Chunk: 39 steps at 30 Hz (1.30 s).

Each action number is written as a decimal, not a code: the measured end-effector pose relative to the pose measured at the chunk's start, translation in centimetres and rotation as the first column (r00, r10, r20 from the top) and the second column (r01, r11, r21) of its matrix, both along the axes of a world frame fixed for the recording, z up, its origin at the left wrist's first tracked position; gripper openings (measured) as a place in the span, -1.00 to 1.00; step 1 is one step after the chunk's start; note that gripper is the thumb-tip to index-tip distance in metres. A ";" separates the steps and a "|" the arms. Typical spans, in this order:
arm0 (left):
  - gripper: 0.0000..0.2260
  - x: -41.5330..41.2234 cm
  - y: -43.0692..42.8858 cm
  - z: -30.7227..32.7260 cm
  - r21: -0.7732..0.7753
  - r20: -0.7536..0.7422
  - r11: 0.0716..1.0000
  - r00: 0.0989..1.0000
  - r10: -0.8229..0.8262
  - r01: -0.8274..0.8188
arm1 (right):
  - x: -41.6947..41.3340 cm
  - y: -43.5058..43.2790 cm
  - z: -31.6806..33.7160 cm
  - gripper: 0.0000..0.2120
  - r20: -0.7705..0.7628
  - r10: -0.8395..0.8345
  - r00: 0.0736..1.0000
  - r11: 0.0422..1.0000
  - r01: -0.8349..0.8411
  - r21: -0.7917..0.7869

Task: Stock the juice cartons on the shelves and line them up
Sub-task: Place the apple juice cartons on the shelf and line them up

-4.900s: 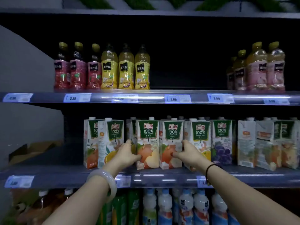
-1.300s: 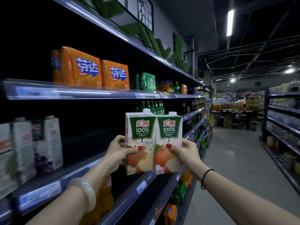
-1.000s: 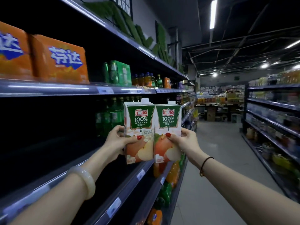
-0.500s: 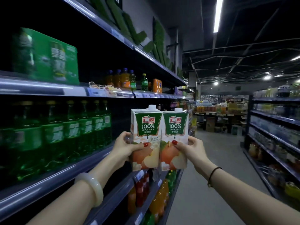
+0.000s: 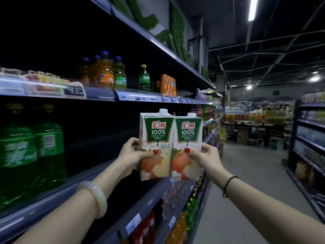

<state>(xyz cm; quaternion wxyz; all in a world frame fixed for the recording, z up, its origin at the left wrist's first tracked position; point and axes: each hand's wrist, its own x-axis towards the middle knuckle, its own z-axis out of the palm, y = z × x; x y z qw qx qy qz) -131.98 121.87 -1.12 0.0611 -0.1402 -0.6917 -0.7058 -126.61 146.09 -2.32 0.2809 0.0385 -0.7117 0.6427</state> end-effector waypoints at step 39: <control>-0.55 -36.6 10.4 -0.4 0.056 -0.042 0.666 0.665 0.746 -0.744 | -56.1 5.5 0.5 -0.74 0.028 0.665 0.746 0.744 -0.666 0.049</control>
